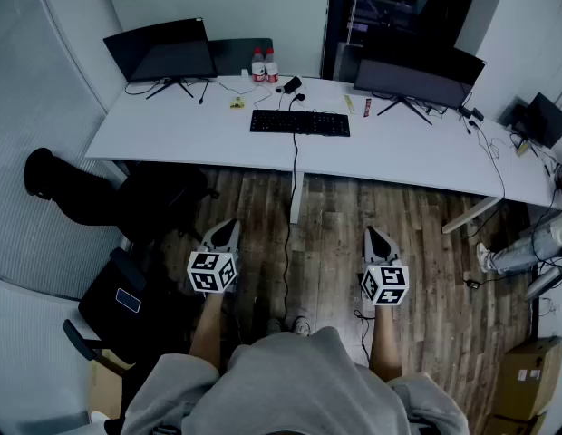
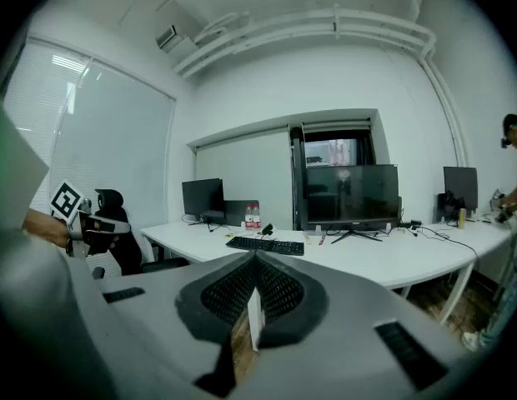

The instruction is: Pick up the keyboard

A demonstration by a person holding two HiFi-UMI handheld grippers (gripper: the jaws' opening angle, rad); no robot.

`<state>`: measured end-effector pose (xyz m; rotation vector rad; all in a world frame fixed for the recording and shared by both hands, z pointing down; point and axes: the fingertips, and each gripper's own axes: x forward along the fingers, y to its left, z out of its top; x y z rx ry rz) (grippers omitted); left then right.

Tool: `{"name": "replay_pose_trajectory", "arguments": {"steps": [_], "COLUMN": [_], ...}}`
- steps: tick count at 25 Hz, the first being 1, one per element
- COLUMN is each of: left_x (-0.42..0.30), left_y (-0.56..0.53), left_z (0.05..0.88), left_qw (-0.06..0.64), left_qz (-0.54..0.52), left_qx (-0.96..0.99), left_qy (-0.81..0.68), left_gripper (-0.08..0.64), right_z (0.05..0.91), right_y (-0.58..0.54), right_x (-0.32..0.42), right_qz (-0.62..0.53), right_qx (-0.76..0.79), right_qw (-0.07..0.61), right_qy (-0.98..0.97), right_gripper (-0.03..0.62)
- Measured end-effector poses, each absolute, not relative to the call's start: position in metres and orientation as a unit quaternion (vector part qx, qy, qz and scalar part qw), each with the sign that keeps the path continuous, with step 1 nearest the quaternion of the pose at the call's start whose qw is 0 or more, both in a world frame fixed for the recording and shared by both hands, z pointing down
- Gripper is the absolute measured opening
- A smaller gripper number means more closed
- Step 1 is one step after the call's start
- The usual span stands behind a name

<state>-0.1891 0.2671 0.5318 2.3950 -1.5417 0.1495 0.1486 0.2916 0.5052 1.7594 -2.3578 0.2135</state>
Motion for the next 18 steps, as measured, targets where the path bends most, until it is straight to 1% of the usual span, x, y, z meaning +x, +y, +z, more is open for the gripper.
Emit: {"name": "replay_pose_trajectory", "arguments": {"steps": [9, 13, 14, 15, 16, 17, 18], "left_x": [-0.189, -0.188, -0.185, -0.182, -0.179, -0.177, -0.175], "left_y": [0.267, 0.269, 0.270, 0.271, 0.272, 0.272, 0.273], "left_z": [0.539, 0.542, 0.543, 0.543, 0.544, 0.544, 0.543], "left_qw": [0.146, 0.147, 0.152, 0.158, 0.163, 0.164, 0.163], "left_qz": [0.057, 0.049, 0.045, 0.041, 0.038, 0.037, 0.037], "left_qx": [0.827, 0.830, 0.834, 0.838, 0.842, 0.846, 0.848], "left_qy": [-0.540, -0.536, -0.529, -0.520, -0.512, -0.506, -0.503], "left_gripper": [0.020, 0.021, 0.061, 0.164, 0.268, 0.278, 0.278], "right_z": [0.510, 0.511, 0.512, 0.513, 0.514, 0.515, 0.516], "right_y": [0.290, 0.291, 0.290, 0.290, 0.290, 0.290, 0.290], "right_x": [0.150, 0.151, 0.152, 0.152, 0.151, 0.152, 0.153], "right_qz": [0.074, 0.076, 0.079, 0.083, 0.086, 0.088, 0.089], "right_qx": [0.592, 0.586, 0.584, 0.579, 0.575, 0.574, 0.573], "right_qw": [0.098, 0.087, 0.083, 0.079, 0.076, 0.075, 0.074], "right_qy": [-0.797, -0.802, -0.804, -0.807, -0.810, -0.811, -0.811], "right_gripper": [0.000, 0.002, 0.004, 0.086, 0.201, 0.265, 0.289]}}
